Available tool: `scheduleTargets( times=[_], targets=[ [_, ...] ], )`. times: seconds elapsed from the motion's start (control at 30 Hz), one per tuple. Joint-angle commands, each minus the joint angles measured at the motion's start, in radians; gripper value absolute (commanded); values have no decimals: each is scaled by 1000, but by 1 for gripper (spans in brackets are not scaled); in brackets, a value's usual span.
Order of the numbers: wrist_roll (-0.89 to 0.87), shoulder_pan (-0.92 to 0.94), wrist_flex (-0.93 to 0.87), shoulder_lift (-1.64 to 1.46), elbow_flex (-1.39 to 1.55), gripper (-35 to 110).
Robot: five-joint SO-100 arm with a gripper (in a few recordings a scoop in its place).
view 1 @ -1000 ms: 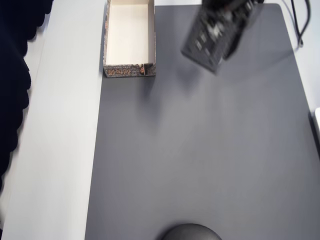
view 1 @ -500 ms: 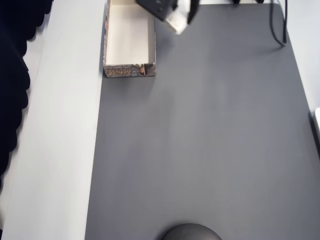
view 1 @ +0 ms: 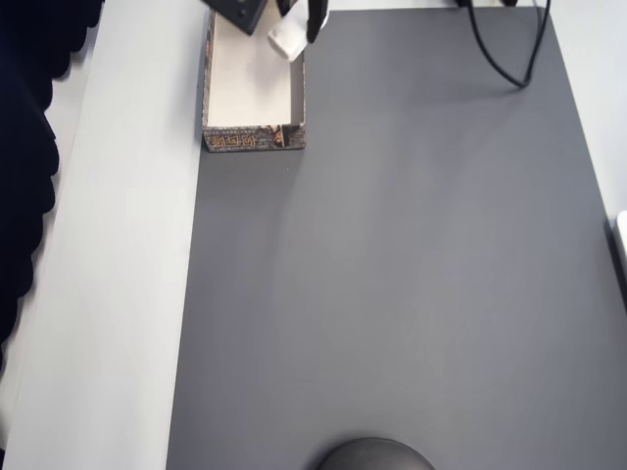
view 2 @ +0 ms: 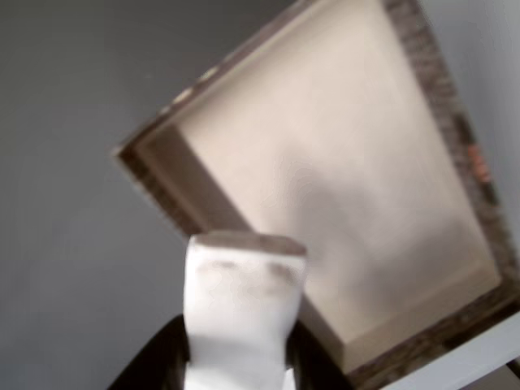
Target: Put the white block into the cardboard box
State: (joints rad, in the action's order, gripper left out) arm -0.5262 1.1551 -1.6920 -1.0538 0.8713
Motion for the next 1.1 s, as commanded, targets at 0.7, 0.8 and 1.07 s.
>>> scheduleTargets(
  times=[0.7, 0.8, 1.07],
  targets=[
    [-103, 120, -25, 264, -387, -2],
    [-112, 117, -25, 278, -396, -2],
    [-233, 114, -26, 287, -416, -2]
  ],
)
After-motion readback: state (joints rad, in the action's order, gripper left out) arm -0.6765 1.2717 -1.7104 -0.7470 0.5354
